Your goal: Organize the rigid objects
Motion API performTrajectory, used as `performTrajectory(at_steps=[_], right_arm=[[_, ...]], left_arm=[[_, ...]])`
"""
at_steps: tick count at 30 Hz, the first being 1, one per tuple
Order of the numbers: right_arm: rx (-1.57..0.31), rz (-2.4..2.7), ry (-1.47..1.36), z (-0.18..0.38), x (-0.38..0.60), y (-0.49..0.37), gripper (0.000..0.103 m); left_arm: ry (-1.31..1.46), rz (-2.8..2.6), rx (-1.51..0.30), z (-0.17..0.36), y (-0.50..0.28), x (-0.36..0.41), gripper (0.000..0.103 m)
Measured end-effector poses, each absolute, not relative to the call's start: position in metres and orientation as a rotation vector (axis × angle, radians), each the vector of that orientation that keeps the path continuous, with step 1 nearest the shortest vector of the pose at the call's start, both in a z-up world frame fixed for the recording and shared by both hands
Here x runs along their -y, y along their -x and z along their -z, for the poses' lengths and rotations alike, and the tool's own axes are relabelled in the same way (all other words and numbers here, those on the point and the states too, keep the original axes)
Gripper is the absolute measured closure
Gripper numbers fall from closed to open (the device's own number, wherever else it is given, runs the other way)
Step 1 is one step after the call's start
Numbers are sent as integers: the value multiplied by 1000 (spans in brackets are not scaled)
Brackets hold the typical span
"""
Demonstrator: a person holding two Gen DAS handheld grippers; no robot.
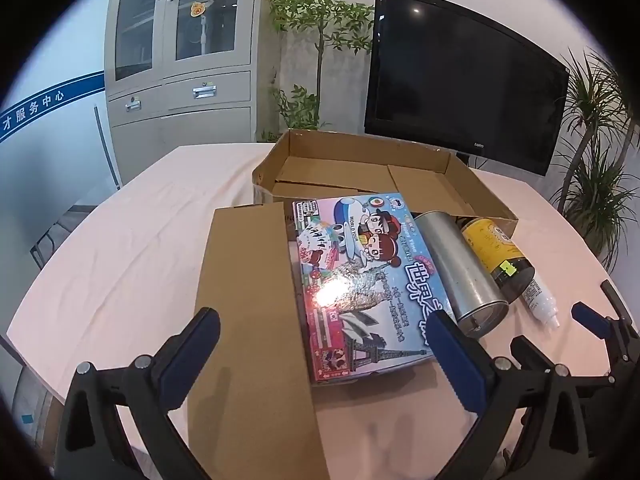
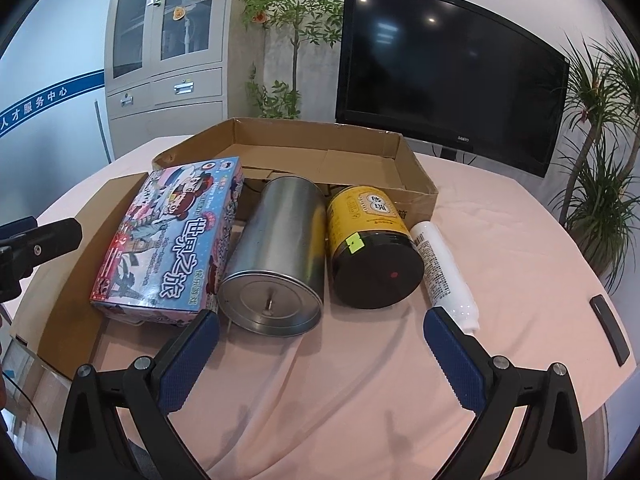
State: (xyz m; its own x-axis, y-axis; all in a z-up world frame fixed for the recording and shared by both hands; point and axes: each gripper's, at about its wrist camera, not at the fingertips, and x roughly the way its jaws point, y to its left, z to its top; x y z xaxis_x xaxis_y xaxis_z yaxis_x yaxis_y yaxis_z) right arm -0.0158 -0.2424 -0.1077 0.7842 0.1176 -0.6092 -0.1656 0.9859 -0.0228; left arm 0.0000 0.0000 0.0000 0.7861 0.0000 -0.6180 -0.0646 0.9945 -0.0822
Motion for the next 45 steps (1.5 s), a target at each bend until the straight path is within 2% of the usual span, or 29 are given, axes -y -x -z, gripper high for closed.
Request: performTrajectory(at_steps=[6, 11, 16, 17, 22, 24, 27, 31, 34, 37, 39, 42, 45], right_arm=[[-632, -174, 113, 100, 225, 26, 0], [-609, -216, 180, 91, 199, 40, 0], [-632, -352, 203, 83, 165, 52, 1], [-636, -421, 203, 79, 155, 58, 1], [-636, -660, 237, 66, 112, 84, 1], [-652, -704, 258, 69, 95, 90, 1], [-714, -728, 266, 78, 70, 88, 1], [-753, -707, 284, 87, 46, 82, 2], [-786, -646, 305, 98, 40, 73, 22], [-798, -674, 237, 98, 45, 69, 23], [-851, -739, 69, 95, 58, 58, 23], [-956, -850, -168, 98, 79, 38, 23], [-1106, -948, -363, 116, 83, 19, 22]], left_arm=[[146, 0, -700, 14, 7, -36, 1], [292, -5, -761, 61, 3, -117, 1], [460, 116, -848, 86, 2, -137, 3], [494, 151, -859, 91, 1, -139, 5], [630, 288, -920, 106, -6, -135, 33], [642, 311, -940, 104, -6, -135, 38], [659, 339, -972, 102, -4, -140, 38], [696, 416, -917, 102, -9, -138, 38], [713, 423, -901, 107, -7, -144, 38], [737, 372, -897, 116, -7, -157, 31], [814, 384, -889, 126, -6, -168, 18], [854, 431, -873, 123, -8, -170, 19], [779, 411, -855, 108, -13, -160, 36]])
